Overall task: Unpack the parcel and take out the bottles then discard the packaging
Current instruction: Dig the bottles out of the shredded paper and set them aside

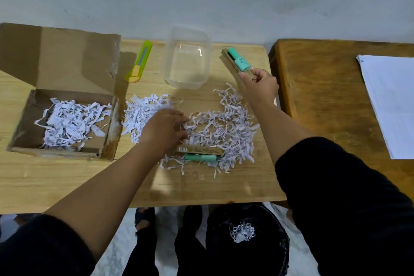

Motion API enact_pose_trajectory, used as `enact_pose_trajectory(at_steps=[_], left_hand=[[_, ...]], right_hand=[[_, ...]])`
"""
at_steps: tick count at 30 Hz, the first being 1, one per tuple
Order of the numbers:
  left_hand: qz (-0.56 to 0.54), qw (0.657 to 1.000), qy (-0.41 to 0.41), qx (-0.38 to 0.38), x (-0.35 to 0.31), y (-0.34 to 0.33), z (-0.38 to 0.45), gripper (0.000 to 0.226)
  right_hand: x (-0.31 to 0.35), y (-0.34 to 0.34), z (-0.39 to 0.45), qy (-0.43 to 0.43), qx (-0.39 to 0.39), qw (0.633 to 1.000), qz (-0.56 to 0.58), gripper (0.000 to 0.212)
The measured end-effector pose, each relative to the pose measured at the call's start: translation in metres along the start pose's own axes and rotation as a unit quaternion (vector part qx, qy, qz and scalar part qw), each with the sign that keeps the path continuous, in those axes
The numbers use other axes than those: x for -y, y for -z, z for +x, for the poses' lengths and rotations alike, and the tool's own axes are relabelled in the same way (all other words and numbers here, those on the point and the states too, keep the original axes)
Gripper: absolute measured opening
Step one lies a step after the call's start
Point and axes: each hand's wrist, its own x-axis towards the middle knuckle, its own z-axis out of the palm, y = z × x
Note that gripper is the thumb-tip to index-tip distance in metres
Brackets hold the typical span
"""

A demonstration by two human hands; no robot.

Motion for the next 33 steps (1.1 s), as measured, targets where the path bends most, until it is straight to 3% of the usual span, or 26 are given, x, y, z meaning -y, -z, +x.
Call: enact_pose_trajectory(at_steps=[7,14,18,24,28,30,33], left_hand=[[-0.041,0.998,0.024,-0.034,0.001,-0.005,0.0,0.04],[-0.034,0.999,0.024,-0.017,0.002,-0.006,-0.001,0.042],[-0.031,0.999,-0.007,0.01,0.003,0.001,-0.006,0.035],[-0.102,0.992,-0.036,-0.059,0.001,0.009,-0.031,0.023],[-0.099,0.982,-0.145,-0.066,0.0,0.01,-0.052,0.016],[-0.076,0.977,-0.186,-0.07,0.004,0.005,-0.06,0.02],[-0.087,0.981,-0.17,-0.045,0.012,-0.004,-0.065,0.039]], right_hand=[[-0.011,-0.018,0.029,-0.015,-0.034,0.999,-0.019,0.039],[-0.021,-0.017,0.028,-0.001,-0.022,0.997,-0.077,0.046],[-0.02,-0.006,0.007,0.108,-0.003,0.988,-0.11,0.036],[-0.017,0.01,-0.051,0.236,0.092,0.961,-0.108,0.023],[-0.027,0.014,-0.093,0.282,0.133,0.944,-0.112,0.018],[-0.036,0.016,-0.111,0.298,0.147,0.933,-0.137,0.019],[-0.052,0.018,-0.132,0.336,0.151,0.912,-0.178,0.017]])
